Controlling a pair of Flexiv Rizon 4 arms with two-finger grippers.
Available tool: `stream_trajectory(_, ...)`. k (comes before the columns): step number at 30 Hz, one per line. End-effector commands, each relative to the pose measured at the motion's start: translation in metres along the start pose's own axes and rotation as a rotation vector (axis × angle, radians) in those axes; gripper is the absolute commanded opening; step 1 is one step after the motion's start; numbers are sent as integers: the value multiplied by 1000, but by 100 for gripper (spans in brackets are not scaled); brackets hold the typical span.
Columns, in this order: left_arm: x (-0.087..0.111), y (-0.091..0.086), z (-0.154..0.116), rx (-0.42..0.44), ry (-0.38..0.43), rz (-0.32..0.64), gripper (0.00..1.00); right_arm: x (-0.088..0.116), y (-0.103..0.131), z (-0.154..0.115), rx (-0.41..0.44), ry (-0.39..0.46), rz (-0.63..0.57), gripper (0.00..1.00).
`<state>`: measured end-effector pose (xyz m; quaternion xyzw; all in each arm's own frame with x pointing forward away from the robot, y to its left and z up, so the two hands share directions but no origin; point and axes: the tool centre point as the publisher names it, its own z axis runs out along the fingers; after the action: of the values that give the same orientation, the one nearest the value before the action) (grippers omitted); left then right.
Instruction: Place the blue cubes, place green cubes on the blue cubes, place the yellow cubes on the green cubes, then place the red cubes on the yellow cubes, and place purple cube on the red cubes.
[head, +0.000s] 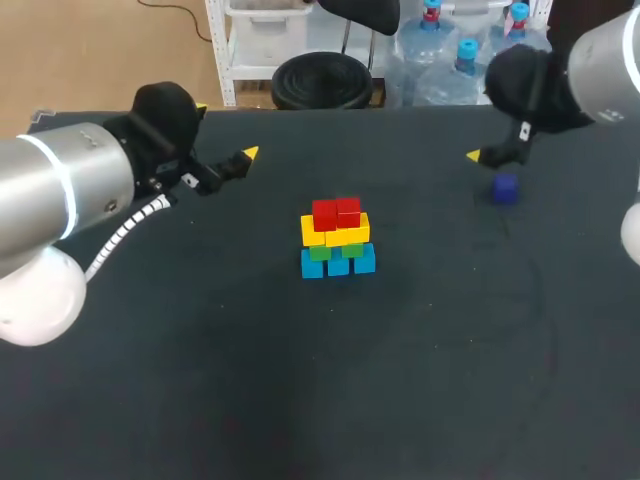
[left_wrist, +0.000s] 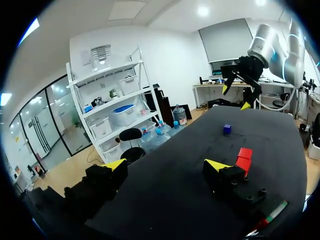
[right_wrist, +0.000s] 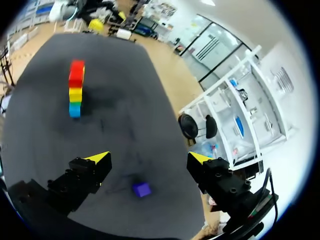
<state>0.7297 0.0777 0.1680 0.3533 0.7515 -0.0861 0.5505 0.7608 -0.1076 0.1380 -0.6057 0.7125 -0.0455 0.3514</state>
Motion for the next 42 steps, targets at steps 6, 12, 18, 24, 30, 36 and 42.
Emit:
stream_trajectory(6,0,-3,2,-40,2,1,100,31,-33,30,-95,158,18,100)
stream_trajectory(12,0,-3,2,-40,2,1,100,56,-48,51,-146,223,97,100)
stream_trajectory(18,0,-3,2,-40,2,1,100,82,-49,81,-191,185,121,100)
stream_trajectory(24,0,-3,2,-40,2,1,100,97,-47,90,-247,156,67,100)
stream_trajectory(30,0,-3,2,-40,2,1,100,99,-38,80,-301,158,38,100)
stream_trajectory(36,0,-3,2,-40,2,1,100,104,-20,77,-370,200,-20,100)
stream_trajectory(42,0,-3,2,-40,2,1,100,109,2,78,-411,262,-82,100)
